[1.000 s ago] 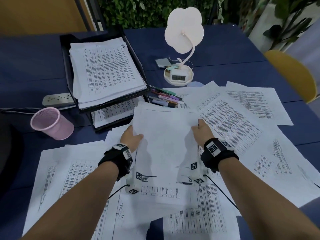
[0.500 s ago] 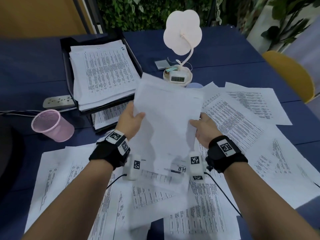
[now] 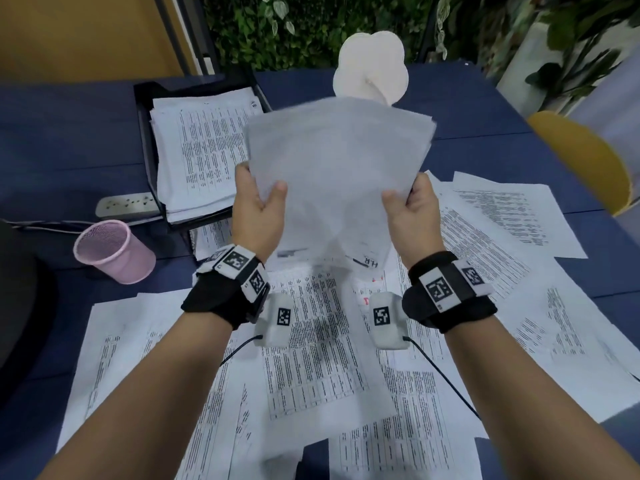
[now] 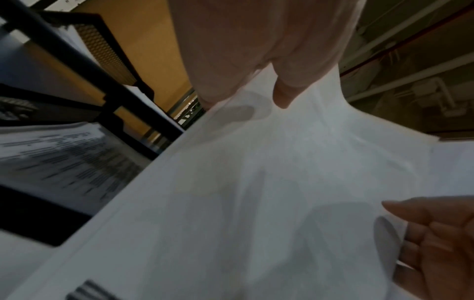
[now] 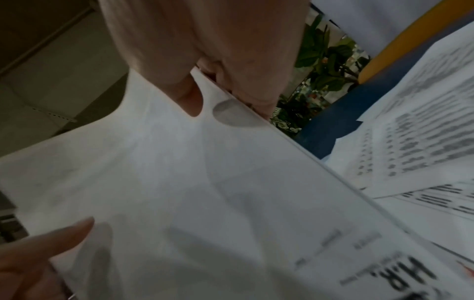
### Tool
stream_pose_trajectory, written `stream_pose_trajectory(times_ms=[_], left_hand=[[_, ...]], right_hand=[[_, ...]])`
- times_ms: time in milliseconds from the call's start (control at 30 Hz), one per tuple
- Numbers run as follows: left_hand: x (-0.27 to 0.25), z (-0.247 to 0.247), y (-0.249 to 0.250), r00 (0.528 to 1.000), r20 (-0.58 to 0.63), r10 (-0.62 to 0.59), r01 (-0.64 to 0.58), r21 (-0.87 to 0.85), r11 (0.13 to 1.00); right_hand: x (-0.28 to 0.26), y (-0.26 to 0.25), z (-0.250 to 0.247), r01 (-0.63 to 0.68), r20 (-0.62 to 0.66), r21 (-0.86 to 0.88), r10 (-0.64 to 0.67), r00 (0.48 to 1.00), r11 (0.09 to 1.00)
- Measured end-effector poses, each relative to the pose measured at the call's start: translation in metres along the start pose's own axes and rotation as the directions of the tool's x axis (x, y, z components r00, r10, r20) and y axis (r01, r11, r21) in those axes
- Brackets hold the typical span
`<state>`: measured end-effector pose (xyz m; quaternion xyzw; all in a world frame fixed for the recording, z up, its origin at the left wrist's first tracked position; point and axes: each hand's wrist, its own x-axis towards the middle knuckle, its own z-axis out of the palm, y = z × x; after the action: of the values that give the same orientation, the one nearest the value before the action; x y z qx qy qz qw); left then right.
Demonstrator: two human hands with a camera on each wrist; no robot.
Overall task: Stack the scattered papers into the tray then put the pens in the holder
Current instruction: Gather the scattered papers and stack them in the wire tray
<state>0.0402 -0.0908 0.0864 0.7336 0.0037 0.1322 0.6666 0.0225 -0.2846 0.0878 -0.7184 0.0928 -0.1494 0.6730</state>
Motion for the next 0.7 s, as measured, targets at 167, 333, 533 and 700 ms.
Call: stream_pose_trajectory(times_ms=[167, 333, 533, 700], left_hand=[[-0.002, -0.010, -0.017, 0.992, -0.019, -0.121, 0.121, -0.031, 0.992], [-0.002, -0.007, -0.029, 0.944, 0.087, -0.319, 0.321, -0.016, 0.947], [0.000, -0.011, -0.036, 0.942, 0.125, -0.311, 0.325, -0.111, 0.939], [-0.001, 0.004, -0.034, 0.955, 0.132, -0.266, 0.277, -0.074, 0.958]], right_hand=[[0.001, 0.016, -0.005, -0.128, -0.012, -0.052, 0.128, 0.992, 0.990], [-0.001, 0.023, -0.003, -0.204, 0.045, -0.024, 0.205, 0.978, 0.979], [0.001, 0.034, -0.004, -0.232, 0.018, -0.063, 0.234, 0.972, 0.971], [-0.002, 0.040, 0.000, -0.135, 0.004, -0.043, 0.135, 0.991, 0.990]])
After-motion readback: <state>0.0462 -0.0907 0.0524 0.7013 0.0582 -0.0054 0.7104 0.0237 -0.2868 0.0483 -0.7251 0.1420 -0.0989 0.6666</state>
